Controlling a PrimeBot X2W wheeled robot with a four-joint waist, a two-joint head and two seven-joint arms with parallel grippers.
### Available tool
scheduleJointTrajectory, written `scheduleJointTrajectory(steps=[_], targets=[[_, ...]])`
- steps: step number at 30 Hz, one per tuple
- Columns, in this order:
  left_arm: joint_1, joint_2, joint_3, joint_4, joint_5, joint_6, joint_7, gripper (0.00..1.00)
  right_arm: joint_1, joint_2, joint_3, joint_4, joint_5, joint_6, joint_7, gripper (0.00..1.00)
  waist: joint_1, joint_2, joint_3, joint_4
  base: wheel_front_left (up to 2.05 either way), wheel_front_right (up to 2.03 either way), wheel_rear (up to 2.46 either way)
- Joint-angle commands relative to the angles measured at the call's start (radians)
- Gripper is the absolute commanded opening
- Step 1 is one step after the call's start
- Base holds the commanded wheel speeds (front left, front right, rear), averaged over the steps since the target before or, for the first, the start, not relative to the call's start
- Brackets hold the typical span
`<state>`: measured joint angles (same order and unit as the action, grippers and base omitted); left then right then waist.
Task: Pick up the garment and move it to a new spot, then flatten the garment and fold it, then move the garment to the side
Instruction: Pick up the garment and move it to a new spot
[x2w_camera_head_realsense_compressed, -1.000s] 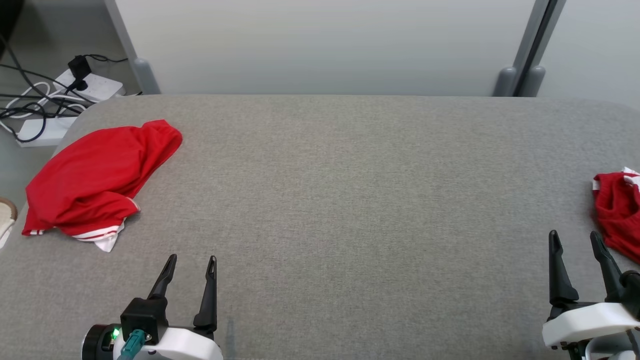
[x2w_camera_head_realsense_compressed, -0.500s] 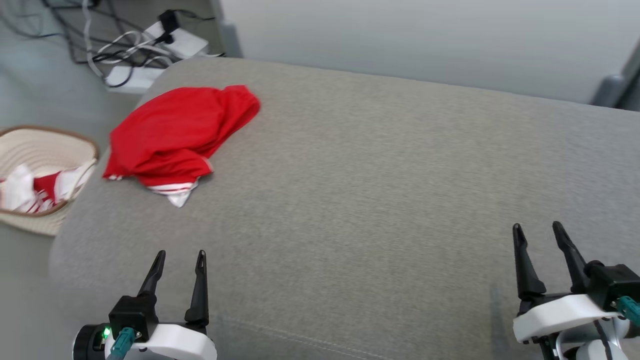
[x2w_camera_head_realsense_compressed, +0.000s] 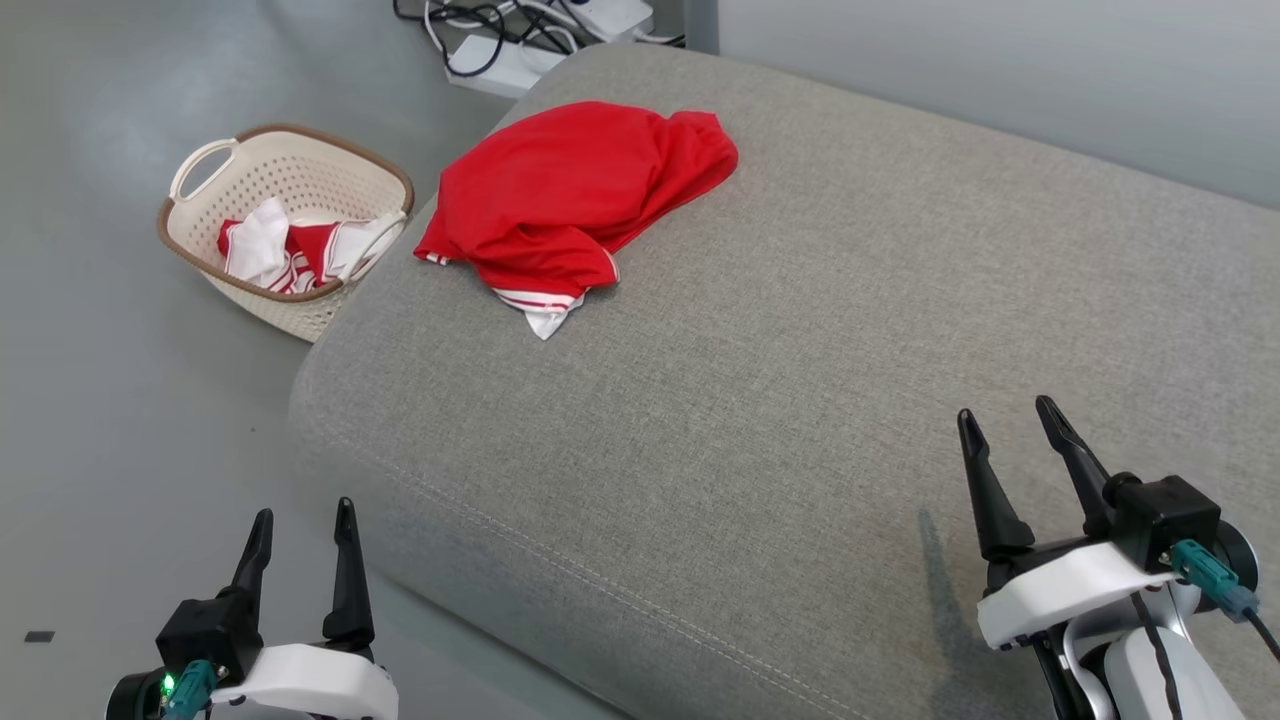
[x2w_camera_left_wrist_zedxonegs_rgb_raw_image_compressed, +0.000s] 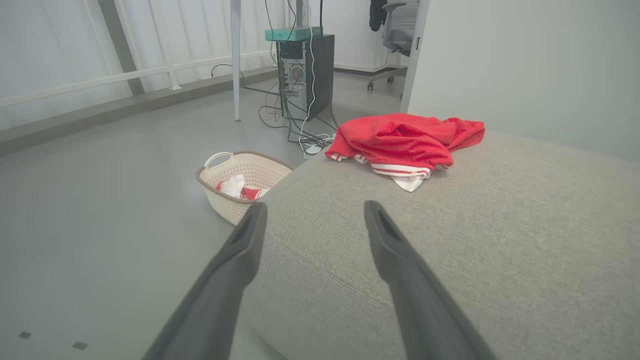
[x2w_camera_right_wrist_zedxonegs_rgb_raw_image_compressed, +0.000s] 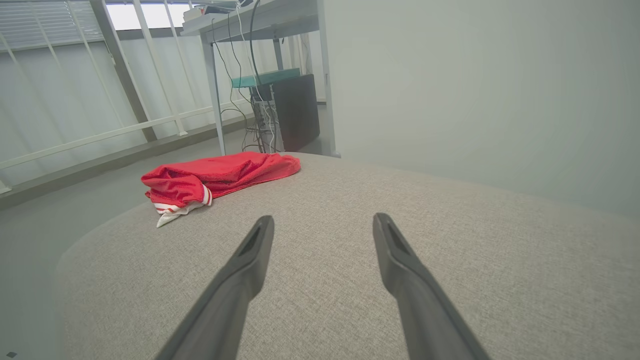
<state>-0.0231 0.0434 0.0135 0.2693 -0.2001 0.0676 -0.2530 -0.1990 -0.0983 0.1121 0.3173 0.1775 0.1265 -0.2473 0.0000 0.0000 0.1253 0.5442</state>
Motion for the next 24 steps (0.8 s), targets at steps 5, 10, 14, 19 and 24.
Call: scheduleJointTrajectory(steps=[5, 10, 14, 19, 24], targets=[[-0.017, 0.007, 0.057, -0.007, -0.038, -0.009, -0.009, 1.00, -0.041, -0.021, 0.039, 0.006, 0.017, 0.004, -0.007, 1.00, 0.0000, 0.0000, 0.024, 0.011, 0.00, 0.00, 0.00], [-0.105, 0.012, 0.073, 0.067, -0.017, -0.070, -0.009, 1.00, -0.025, -0.032, 0.009, 0.005, 0.016, 0.004, -0.009, 1.00, 0.0000, 0.0000, 0.033, 0.006, 0.00, 0.00, 0.00], [-0.239, 0.057, 0.085, 0.177, -0.012, -0.126, -0.009, 1.00, -0.004, -0.033, -0.020, -0.019, 0.002, 0.004, -0.009, 1.00, 0.0000, 0.0000, 0.049, -0.011, 0.00, 0.00, 0.00], [-0.437, 0.136, 0.075, 0.341, -0.022, -0.171, -0.009, 1.00, -0.011, -0.033, -0.018, -0.054, -0.012, 0.004, 0.008, 1.00, 0.0000, 0.0000, 0.092, -0.068, 0.00, 0.00, 0.00], [-0.583, 0.192, 0.054, 0.476, -0.054, -0.191, 0.016, 1.00, -0.025, -0.039, -0.013, -0.082, -0.019, 0.004, 0.022, 1.00, 0.0000, 0.0000, 0.136, -0.123, 0.00, 0.00, 0.00]])
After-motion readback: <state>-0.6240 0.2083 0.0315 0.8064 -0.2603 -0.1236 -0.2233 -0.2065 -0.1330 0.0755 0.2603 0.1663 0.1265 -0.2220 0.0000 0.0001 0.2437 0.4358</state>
